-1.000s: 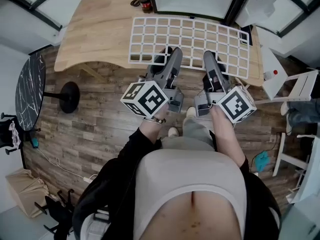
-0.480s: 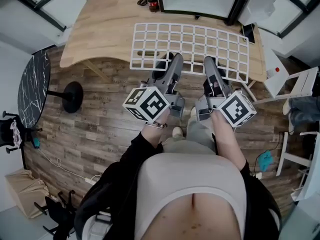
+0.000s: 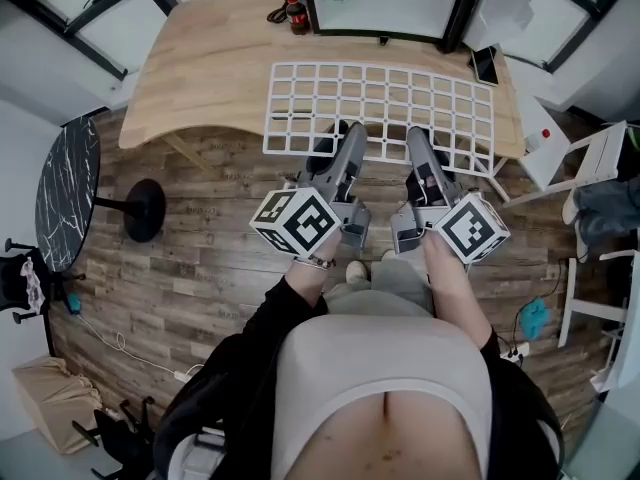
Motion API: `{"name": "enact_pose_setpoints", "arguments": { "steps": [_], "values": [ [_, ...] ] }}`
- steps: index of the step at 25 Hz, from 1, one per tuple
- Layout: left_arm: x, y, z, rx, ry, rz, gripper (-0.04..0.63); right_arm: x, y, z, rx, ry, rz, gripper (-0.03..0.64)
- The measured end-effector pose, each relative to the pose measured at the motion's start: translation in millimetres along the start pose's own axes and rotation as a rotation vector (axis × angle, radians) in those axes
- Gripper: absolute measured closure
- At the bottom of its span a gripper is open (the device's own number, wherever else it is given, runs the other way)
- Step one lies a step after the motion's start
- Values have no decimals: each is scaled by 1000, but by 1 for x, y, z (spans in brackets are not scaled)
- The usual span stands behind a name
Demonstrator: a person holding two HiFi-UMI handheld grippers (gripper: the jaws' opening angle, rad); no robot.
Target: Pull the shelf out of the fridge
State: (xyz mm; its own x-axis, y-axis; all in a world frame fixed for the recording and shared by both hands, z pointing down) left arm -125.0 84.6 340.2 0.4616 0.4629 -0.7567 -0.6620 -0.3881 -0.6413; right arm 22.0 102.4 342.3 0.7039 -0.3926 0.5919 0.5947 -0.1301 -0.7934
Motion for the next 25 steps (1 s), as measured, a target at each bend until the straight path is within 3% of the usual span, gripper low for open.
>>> {"name": "enact_pose_setpoints", "arguments": {
  "steps": [13,25],
  "values": [
    [0,-19,-4,-19,30,16,451,20,-4,13,-16,-29,-56,489],
    [56,-51,21,29,29,4,451,7,26,68,-14,38,-28,489]
  ]
}}
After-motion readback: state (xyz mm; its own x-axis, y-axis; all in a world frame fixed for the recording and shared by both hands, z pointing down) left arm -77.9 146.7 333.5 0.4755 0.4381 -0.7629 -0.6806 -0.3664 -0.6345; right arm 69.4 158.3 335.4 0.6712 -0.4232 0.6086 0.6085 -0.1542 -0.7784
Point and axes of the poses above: the fingertips, and each gripper's own axes: z backward along the fingers, x to its right, y out of its top, the point moved 3 cm from there along z, backward along the fingers, and after that the axes turned 10 degrees about z, right-handed, at the moved point
